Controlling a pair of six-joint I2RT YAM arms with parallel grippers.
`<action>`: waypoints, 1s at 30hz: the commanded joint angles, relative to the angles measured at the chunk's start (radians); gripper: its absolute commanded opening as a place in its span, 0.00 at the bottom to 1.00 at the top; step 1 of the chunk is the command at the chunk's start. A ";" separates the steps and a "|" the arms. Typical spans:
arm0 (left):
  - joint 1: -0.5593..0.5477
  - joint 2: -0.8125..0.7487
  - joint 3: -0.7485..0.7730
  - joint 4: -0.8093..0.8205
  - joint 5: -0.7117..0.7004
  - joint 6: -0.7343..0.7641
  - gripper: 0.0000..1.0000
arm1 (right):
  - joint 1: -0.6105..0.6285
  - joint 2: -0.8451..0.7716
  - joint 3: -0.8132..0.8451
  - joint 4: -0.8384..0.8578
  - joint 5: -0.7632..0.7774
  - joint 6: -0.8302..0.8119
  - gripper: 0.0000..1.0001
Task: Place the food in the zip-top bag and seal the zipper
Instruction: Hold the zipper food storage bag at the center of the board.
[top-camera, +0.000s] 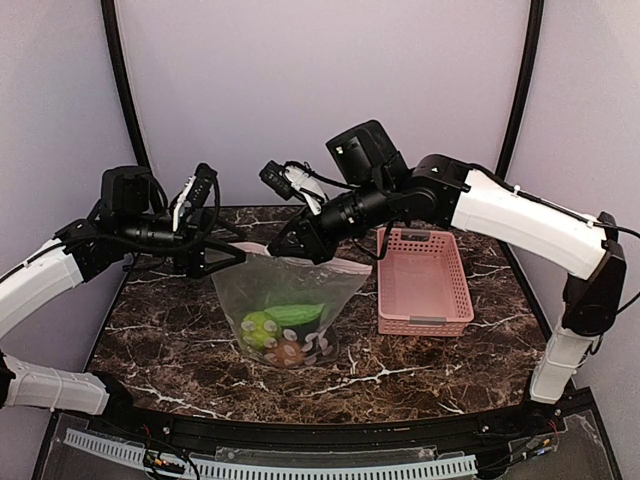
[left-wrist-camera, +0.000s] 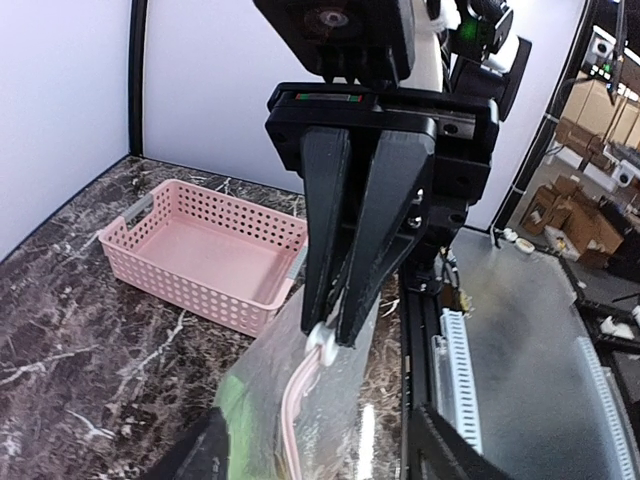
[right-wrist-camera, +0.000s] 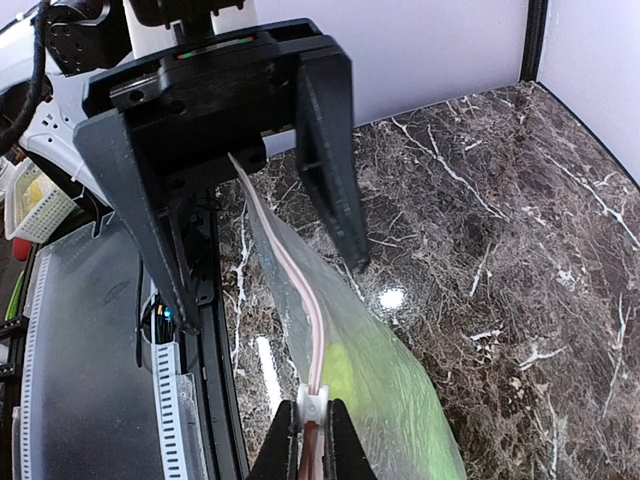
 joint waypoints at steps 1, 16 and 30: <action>-0.005 0.001 0.029 0.013 -0.027 -0.001 0.67 | 0.001 -0.013 0.009 0.053 -0.028 -0.003 0.00; -0.008 0.053 0.026 0.059 0.053 -0.051 0.27 | 0.001 -0.020 -0.014 0.072 -0.043 -0.002 0.00; -0.028 0.085 0.021 0.083 0.097 -0.076 0.12 | 0.001 -0.021 -0.027 0.093 -0.042 0.001 0.00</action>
